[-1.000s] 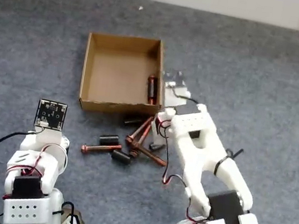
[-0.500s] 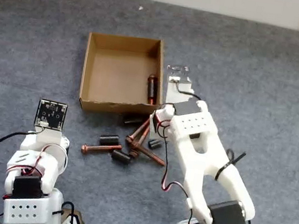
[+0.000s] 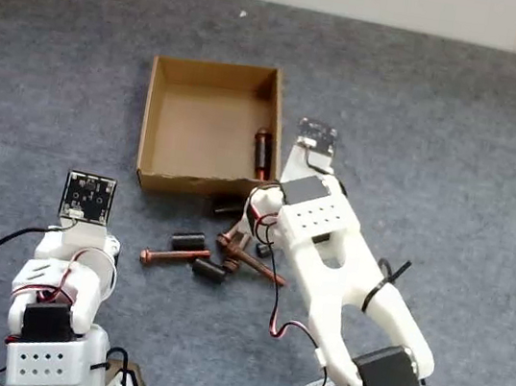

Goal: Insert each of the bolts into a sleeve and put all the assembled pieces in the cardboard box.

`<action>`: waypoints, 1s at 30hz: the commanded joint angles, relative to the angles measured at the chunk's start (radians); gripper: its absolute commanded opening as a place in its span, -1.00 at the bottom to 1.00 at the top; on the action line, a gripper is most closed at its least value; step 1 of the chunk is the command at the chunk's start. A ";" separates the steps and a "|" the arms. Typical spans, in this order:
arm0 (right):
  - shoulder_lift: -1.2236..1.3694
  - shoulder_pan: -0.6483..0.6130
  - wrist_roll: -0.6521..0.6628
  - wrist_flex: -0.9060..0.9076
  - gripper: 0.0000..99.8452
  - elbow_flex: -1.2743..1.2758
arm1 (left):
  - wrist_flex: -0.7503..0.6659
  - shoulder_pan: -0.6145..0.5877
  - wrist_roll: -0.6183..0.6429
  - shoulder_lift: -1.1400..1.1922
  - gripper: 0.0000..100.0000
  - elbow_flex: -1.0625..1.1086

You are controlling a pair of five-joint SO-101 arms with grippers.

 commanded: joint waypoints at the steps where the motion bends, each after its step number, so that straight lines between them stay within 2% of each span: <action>1: -0.047 -0.012 -0.035 -0.002 -0.65 -0.036 | -0.020 -0.004 -0.011 -0.005 -0.99 -0.004; 5: -0.027 -0.013 -0.074 -0.051 -0.65 -0.036 | -0.020 -0.004 -0.011 -0.005 -0.99 -0.004; 13: 0.222 -0.010 -0.120 -0.050 -0.65 -0.110 | -0.020 -0.004 -0.011 -0.005 -0.99 -0.004; 19: 0.251 -0.007 -0.123 -0.056 -0.67 -0.131 | -0.020 -0.004 -0.011 -0.005 -0.99 -0.004; 25: 0.245 0.033 -0.110 -0.050 -1.00 -0.136 | -0.020 -0.004 -0.011 -0.005 -0.99 -0.004; 30: 0.173 0.048 0.002 0.030 -0.99 -0.136 | -0.018 -0.004 -0.011 -0.005 -0.99 -0.002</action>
